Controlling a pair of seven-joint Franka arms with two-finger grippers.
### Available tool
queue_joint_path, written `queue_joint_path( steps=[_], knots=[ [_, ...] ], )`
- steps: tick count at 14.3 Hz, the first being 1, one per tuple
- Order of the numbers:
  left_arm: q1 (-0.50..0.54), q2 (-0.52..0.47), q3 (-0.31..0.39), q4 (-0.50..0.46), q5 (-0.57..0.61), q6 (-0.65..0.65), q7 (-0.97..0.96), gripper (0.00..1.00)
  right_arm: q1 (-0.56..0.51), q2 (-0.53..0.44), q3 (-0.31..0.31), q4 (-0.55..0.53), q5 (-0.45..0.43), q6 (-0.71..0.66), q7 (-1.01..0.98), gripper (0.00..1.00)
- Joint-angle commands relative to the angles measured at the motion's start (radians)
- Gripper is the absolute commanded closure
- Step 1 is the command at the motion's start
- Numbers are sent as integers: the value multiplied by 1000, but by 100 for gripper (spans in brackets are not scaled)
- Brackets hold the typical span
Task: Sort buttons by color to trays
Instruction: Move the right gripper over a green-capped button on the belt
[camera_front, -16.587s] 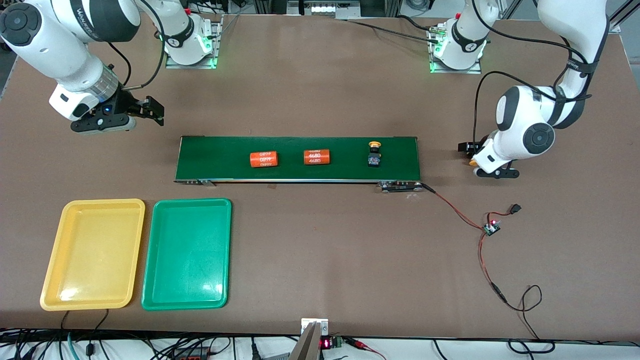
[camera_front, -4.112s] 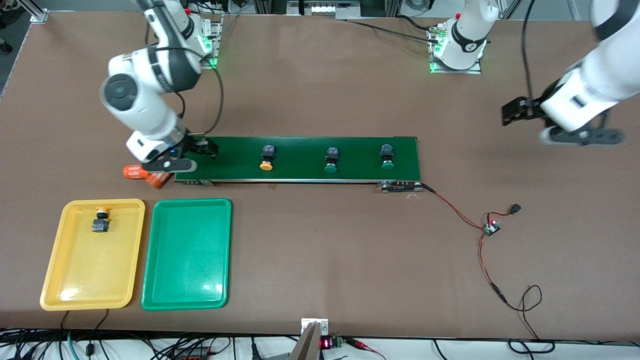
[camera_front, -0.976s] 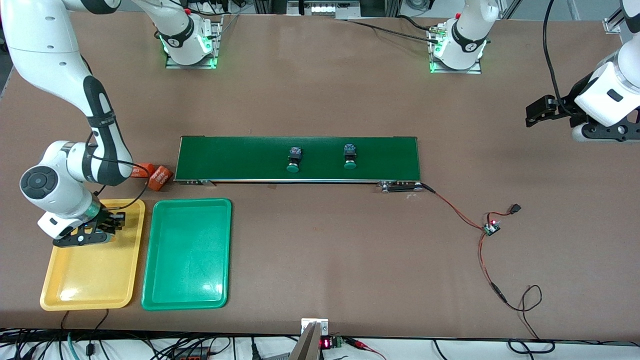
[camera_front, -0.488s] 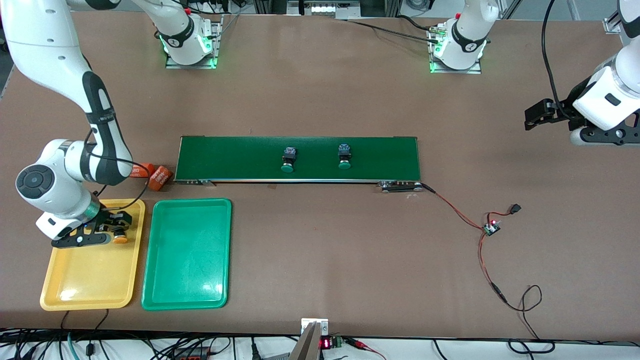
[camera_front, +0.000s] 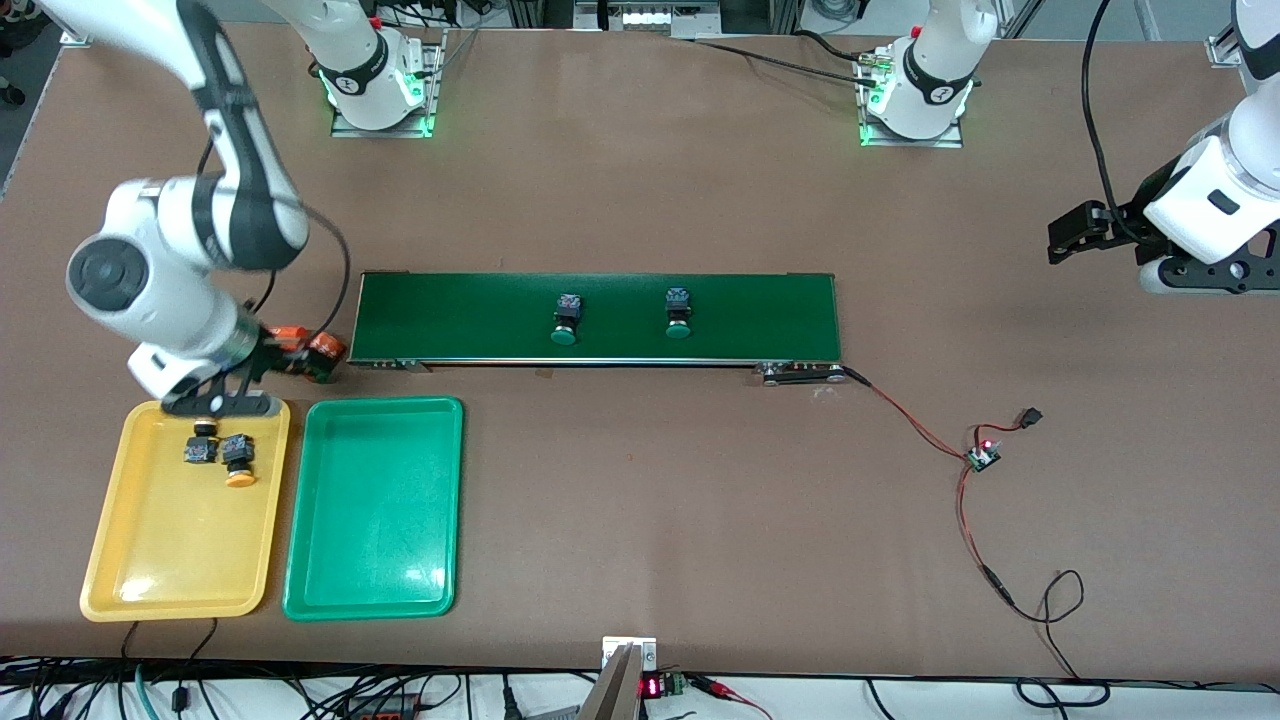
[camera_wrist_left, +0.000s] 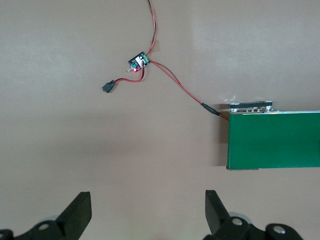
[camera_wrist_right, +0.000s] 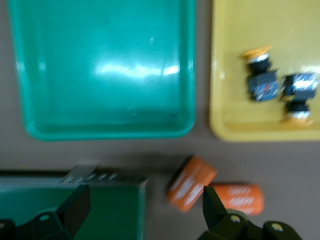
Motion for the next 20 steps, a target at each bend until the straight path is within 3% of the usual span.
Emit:
queue_joint_path(
  steps=[1,5,7,11,14,20],
  knots=[
    [3,5,0,-3,-16,13,26,0,-8,-140,111,-158,49,28,149,0],
    [3,8,-2,-3,-13,19,26,0,-3,-163,285,-171,59,55,419,0],
    [4,8,-2,-3,-11,21,26,0,21,-142,335,-180,57,109,526,0],
    [4,11,-2,-4,-8,30,26,0,95,-50,335,-172,37,205,562,0],
    [3,11,-5,-3,-9,30,26,0,113,2,336,-169,-84,232,568,0],
    [6,3,-5,-3,-9,27,26,0,113,33,336,-165,-86,255,582,0]
  ],
)
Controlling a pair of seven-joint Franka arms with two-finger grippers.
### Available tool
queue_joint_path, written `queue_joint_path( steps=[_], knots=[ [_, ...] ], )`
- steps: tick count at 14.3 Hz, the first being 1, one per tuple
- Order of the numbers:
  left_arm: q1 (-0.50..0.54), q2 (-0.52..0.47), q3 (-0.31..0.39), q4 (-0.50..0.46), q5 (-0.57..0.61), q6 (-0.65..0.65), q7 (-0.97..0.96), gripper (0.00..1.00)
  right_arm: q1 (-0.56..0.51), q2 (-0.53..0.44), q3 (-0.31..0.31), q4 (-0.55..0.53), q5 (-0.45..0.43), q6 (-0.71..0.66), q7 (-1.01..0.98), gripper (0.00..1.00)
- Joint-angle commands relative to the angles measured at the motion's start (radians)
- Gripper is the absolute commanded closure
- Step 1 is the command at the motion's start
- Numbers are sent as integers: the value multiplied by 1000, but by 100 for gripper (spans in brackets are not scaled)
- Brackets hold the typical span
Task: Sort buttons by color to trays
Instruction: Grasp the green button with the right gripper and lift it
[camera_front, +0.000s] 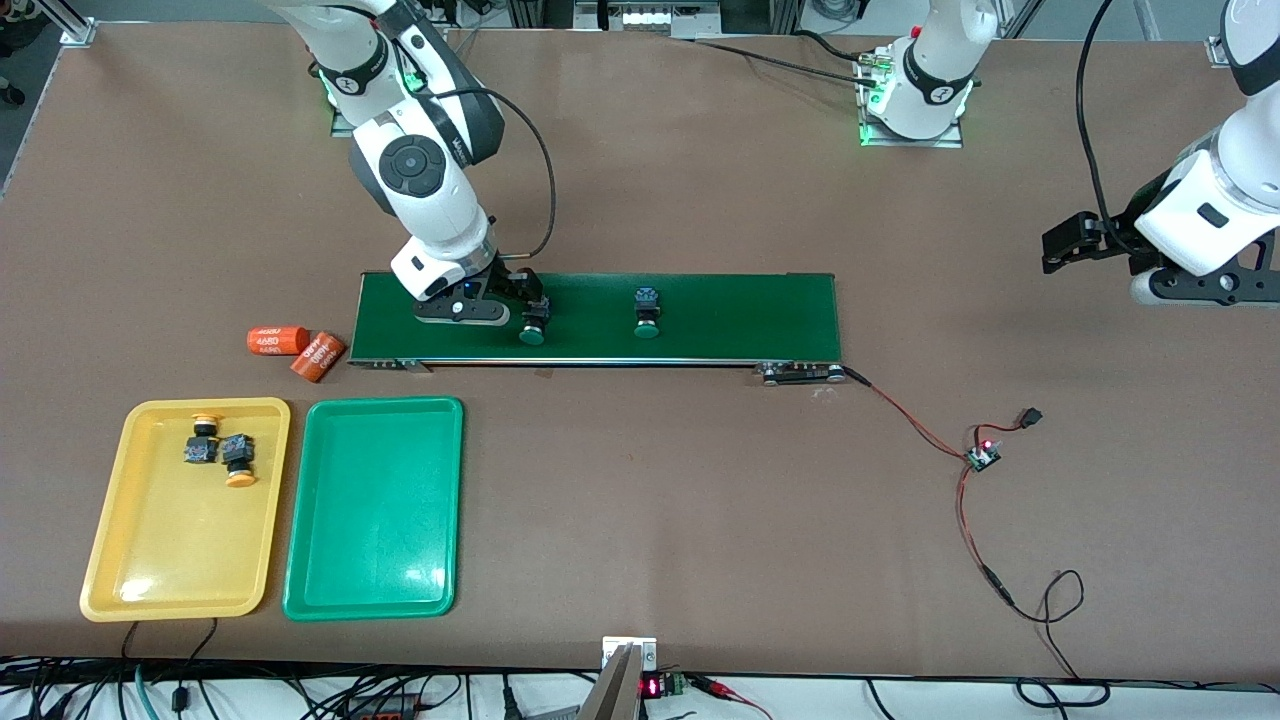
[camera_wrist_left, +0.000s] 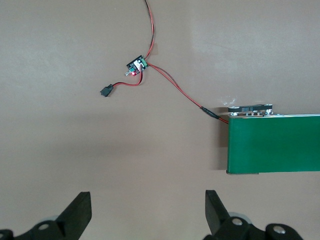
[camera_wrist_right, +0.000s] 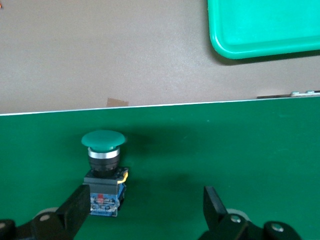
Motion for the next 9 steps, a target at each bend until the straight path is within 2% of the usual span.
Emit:
queue_joint_path(
  steps=[1,9],
  knots=[
    [6,-14,2,-3,-8,4,24,0,10,13,-3,12,-21,17,22,0],
    [6,-12,8,-3,-3,-5,29,0,18,60,-5,12,-25,57,42,0]
  ],
)
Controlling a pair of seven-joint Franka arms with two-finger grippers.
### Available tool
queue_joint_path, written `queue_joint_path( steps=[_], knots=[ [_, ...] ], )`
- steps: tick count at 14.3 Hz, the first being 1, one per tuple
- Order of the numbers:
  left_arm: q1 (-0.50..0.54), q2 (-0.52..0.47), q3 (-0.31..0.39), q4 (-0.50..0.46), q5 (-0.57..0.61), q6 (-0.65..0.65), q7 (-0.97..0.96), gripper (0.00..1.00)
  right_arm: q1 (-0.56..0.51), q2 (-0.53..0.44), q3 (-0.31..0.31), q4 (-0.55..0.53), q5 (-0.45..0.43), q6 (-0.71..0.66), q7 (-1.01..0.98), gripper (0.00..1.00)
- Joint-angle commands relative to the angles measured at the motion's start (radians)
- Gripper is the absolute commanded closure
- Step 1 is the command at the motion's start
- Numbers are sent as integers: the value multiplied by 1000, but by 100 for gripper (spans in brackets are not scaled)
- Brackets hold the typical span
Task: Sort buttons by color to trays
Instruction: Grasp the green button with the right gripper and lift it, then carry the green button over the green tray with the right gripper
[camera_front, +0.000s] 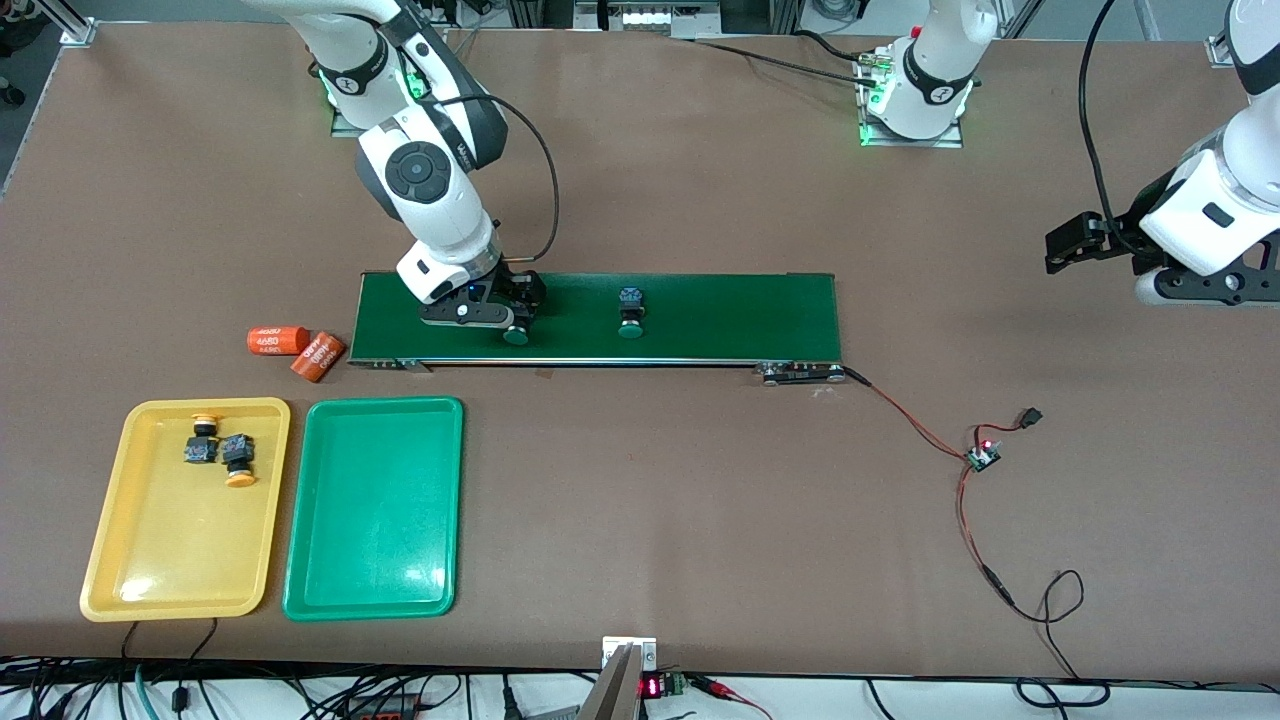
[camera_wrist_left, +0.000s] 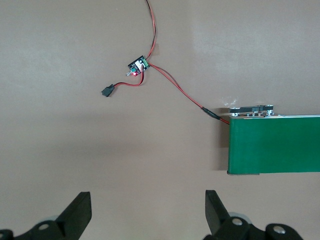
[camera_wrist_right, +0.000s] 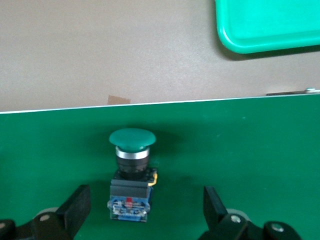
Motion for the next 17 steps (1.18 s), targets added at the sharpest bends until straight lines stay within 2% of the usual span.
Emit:
queue_joint_path(
  steps=[1,3,4,6,12,14,17],
  knots=[
    [4,-13,5,-3,-3,-8,26,0,13,28,-5,11,-21,27,33,0],
    [4,-18,3,-2,-3,-14,26,0,12,34,-6,11,-23,27,33,1],
    [4,-21,1,-2,-3,-14,26,0,13,42,-6,11,-25,28,31,12],
    [4,-21,0,-3,-2,-14,25,0,12,51,-11,10,-49,27,28,46],
    [4,-22,5,-3,-2,-17,19,0,8,51,-52,13,-57,18,-38,86],
    [4,-22,3,-3,-2,-19,16,0,7,22,-78,51,-55,-10,-55,91],
    [4,-22,6,-3,-2,-19,16,0,-1,19,-136,242,-45,-180,-171,91]
  ],
)
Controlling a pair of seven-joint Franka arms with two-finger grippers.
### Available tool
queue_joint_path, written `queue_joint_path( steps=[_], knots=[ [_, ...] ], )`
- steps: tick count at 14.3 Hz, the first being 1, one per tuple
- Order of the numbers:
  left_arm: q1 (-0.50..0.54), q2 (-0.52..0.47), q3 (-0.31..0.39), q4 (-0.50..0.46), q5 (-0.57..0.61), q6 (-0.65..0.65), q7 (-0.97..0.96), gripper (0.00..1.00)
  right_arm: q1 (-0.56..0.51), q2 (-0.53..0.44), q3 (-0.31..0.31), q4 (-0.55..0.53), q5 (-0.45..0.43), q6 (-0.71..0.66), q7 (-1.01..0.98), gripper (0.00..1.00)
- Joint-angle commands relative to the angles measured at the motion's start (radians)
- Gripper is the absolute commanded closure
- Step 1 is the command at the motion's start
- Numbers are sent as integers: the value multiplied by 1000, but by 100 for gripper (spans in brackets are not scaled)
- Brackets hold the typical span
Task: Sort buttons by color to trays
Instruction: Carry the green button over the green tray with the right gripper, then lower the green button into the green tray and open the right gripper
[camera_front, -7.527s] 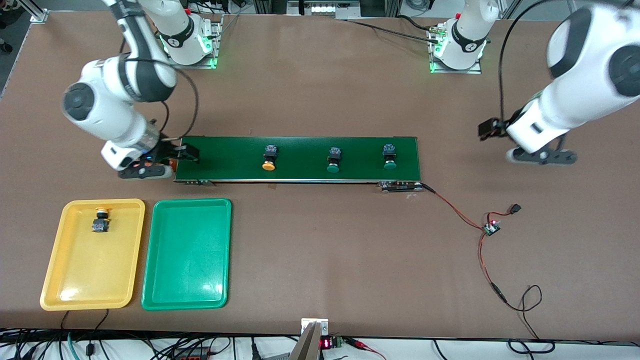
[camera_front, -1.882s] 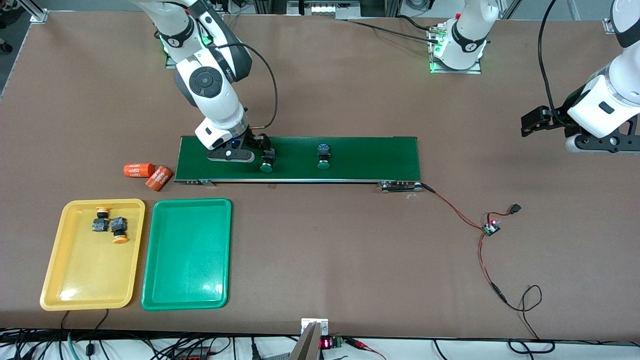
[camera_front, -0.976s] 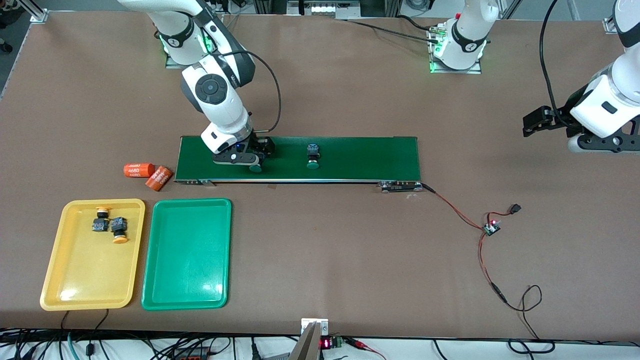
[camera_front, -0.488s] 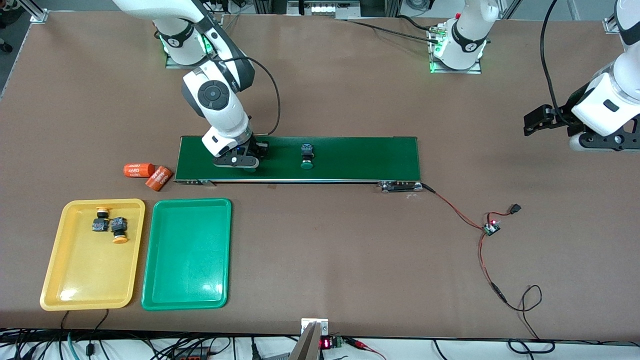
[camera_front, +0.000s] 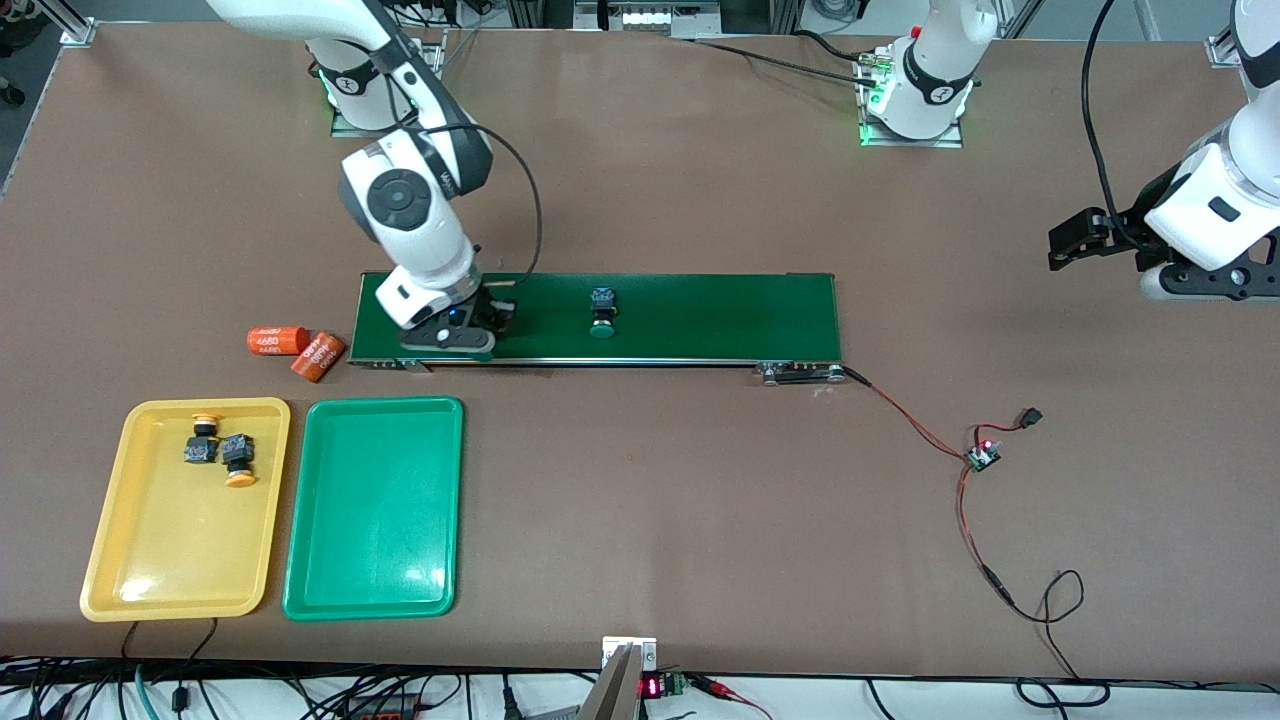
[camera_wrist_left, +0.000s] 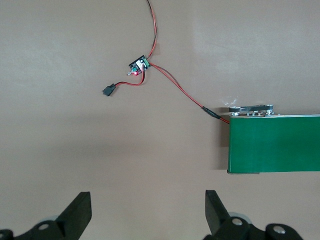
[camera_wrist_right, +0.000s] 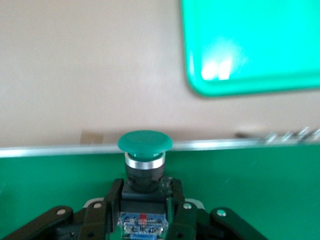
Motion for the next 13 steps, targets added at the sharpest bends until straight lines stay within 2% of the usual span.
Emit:
queue_joint_path(
  steps=[1,5,9,13],
  knots=[
    [2,-14,5,-3,-2,-13,14,0,-8,2,-57,185,8,-143,-122,91],
    [2,-14,5,-3,-2,-10,14,0,-57,103,-143,253,8,-114,-248,91],
    [2,-14,5,-3,-2,-11,14,0,-106,285,-157,348,5,-30,-255,91],
    [2,-14,3,-3,-2,-11,14,0,-106,336,-177,351,-3,41,-261,90]
  ],
)
